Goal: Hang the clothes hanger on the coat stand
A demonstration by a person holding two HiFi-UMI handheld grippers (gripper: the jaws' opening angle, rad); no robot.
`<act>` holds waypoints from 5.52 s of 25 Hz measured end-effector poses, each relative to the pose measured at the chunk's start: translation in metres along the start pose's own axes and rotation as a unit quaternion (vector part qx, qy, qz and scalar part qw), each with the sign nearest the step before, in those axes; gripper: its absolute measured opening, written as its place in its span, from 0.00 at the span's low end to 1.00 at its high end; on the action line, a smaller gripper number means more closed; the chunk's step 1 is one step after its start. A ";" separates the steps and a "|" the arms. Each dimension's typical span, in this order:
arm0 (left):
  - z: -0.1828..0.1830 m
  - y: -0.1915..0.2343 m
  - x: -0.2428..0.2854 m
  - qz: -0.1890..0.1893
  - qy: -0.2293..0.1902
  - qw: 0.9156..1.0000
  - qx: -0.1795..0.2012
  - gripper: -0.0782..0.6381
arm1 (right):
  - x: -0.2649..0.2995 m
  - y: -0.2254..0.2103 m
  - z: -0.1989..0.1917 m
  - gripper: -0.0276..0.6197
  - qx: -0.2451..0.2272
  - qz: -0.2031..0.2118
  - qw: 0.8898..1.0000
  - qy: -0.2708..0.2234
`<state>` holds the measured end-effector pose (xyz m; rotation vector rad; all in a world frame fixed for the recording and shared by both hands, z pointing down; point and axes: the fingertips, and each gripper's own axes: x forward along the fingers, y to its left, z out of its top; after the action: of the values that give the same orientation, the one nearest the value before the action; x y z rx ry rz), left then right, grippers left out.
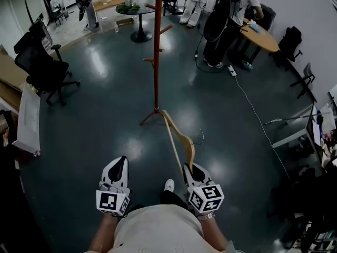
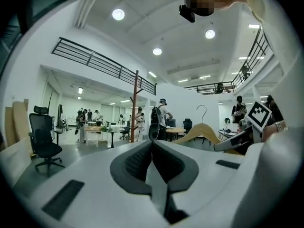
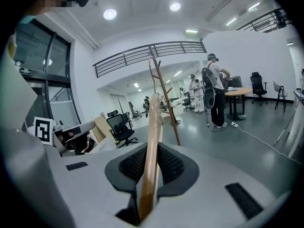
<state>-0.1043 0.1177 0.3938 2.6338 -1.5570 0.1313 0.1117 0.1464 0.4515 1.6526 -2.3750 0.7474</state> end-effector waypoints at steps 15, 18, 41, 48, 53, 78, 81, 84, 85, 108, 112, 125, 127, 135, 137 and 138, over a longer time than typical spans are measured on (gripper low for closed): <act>0.006 -0.024 0.084 0.092 0.010 0.996 -0.005 0.13 | 0.069 -0.090 0.061 0.15 -0.031 0.064 0.997 0.016; 0.002 -0.016 0.088 0.098 0.009 0.995 -0.008 0.13 | 0.077 -0.089 0.062 0.15 -0.034 0.072 0.997 0.016; -0.008 0.030 0.305 -0.013 0.003 1.000 -0.021 0.13 | 0.215 -0.185 0.114 0.15 -0.034 -0.015 0.999 0.026; 0.002 0.094 0.378 -0.031 0.013 0.999 -0.032 0.13 | 0.306 -0.185 0.173 0.15 -0.082 0.000 0.996 0.027; 0.011 0.133 0.431 -0.048 0.008 0.998 -0.038 0.13 | 0.367 -0.183 0.215 0.15 -0.102 0.015 0.994 0.023; -0.016 0.221 0.537 -0.085 0.059 0.993 -0.059 0.13 | 0.595 -0.177 0.286 0.15 -0.202 0.083 0.975 0.041; -0.020 0.225 0.537 -0.079 0.065 0.993 -0.064 0.13 | 0.607 -0.177 0.282 0.15 -0.207 0.093 0.973 0.048; -0.022 0.230 0.539 -0.076 0.067 0.993 -0.066 0.13 | 0.616 -0.174 0.276 0.15 -0.214 0.101 0.970 0.055; -0.022 0.230 0.540 -0.076 0.067 0.993 -0.066 0.13 | 0.619 -0.173 0.274 0.15 -0.216 0.103 0.969 0.056; -0.031 0.215 0.531 -0.073 0.071 0.992 -0.069 0.13 | 0.617 -0.166 0.262 0.15 -0.206 0.135 0.969 0.018; -0.031 0.210 0.530 -0.078 0.070 0.992 -0.066 0.13 | 0.609 -0.167 0.256 0.15 -0.207 0.136 0.968 0.025; -0.028 0.187 0.511 -0.100 0.059 0.992 -0.057 0.13 | 0.556 -0.177 0.254 0.15 -0.179 0.106 0.978 -0.005; -0.027 0.186 0.507 -0.099 0.054 0.992 -0.056 0.13 | 0.546 -0.179 0.254 0.15 -0.177 0.098 0.979 -0.006; -0.005 0.184 0.498 -0.095 0.015 0.993 -0.067 0.13 | 0.488 -0.164 0.250 0.15 -0.170 0.093 0.981 -0.002; -0.004 0.181 0.492 -0.098 0.013 0.994 -0.055 0.13 | 0.472 -0.157 0.250 0.15 -0.174 0.098 0.980 -0.007; -0.004 0.181 0.489 -0.097 0.012 0.994 -0.050 0.13 | 0.467 -0.151 0.251 0.15 -0.176 0.104 0.979 -0.006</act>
<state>-0.0280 -0.3945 0.4579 2.6741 -1.2567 0.0703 0.1108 -0.4044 0.4670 1.2868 -2.5323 0.3153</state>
